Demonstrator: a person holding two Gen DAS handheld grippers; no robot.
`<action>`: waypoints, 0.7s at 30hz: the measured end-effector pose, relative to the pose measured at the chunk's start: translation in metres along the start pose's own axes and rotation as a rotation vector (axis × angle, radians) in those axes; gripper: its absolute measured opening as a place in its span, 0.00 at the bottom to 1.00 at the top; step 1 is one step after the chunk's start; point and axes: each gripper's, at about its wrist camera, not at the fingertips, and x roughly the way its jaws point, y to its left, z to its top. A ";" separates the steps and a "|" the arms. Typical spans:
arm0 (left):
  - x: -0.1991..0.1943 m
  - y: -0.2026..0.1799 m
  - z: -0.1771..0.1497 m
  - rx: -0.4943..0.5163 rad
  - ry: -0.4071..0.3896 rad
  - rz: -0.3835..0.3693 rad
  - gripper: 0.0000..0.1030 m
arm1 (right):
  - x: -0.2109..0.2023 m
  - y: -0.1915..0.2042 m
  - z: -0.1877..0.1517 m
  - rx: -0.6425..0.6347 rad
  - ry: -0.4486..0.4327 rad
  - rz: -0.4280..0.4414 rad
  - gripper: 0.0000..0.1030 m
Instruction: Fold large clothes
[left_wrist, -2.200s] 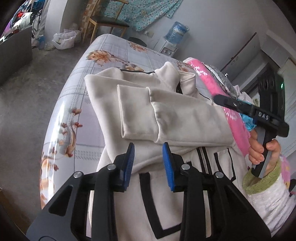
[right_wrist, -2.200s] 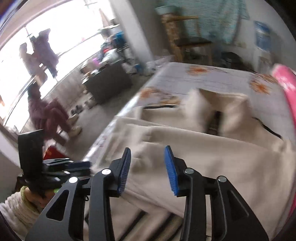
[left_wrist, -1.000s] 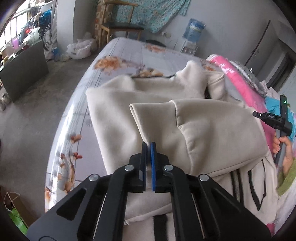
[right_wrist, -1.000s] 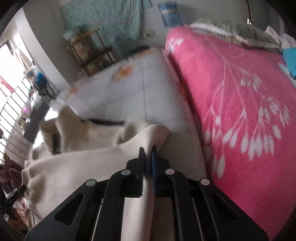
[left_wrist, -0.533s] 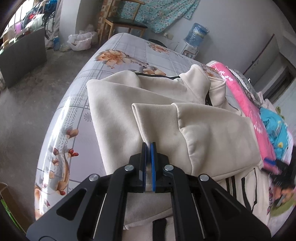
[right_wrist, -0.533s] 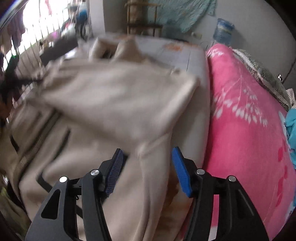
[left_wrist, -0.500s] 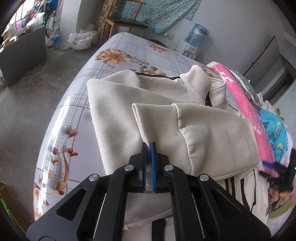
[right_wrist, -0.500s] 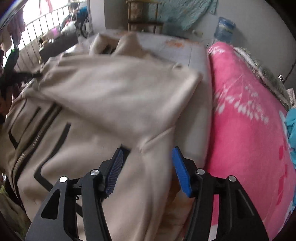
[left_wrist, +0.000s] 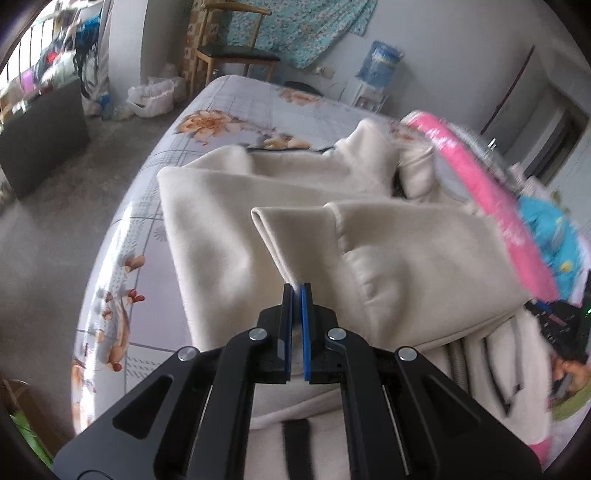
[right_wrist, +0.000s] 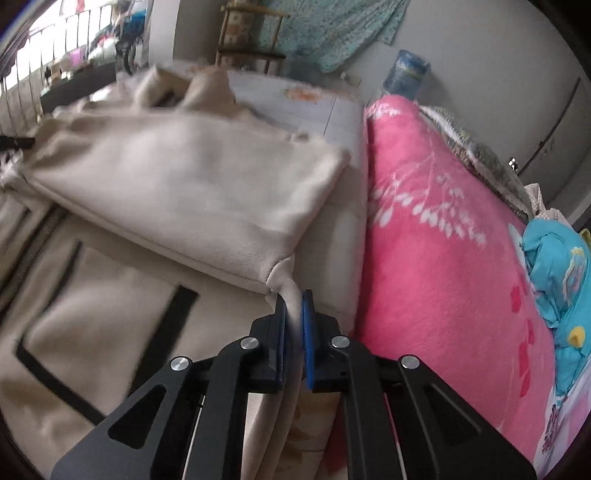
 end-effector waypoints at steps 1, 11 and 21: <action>0.002 0.002 -0.001 -0.009 0.009 -0.002 0.03 | -0.001 0.001 0.000 -0.006 -0.010 -0.006 0.08; -0.024 0.004 -0.001 0.038 -0.023 -0.041 0.11 | -0.052 -0.045 0.014 0.202 -0.049 0.305 0.43; 0.002 -0.025 -0.012 0.102 0.071 -0.062 0.28 | 0.033 0.001 0.068 0.230 0.072 0.315 0.44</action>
